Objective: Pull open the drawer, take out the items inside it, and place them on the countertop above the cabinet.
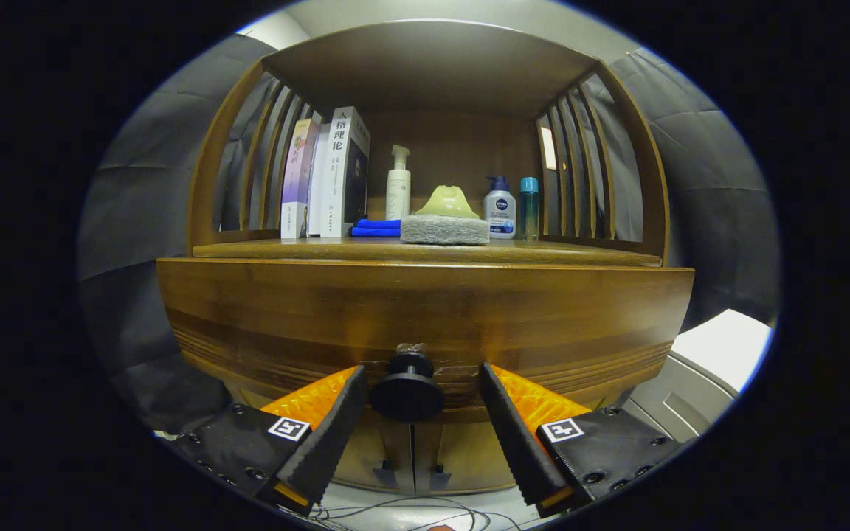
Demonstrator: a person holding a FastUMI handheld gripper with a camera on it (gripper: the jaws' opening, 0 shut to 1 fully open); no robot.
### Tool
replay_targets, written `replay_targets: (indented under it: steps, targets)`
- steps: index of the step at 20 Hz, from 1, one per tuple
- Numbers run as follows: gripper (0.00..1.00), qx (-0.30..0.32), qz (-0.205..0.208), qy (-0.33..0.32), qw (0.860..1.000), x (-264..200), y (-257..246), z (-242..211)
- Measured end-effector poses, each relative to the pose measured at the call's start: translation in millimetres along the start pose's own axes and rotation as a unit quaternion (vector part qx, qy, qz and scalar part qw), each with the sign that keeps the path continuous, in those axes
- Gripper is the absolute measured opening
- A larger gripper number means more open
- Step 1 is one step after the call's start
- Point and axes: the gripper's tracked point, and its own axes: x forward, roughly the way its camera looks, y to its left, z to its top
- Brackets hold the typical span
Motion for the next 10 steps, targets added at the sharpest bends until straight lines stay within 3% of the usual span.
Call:
replay_targets:
  steps: [10]
  targets:
    - [0.98,0.004,-0.002,0.002,1.000,29,1,6]
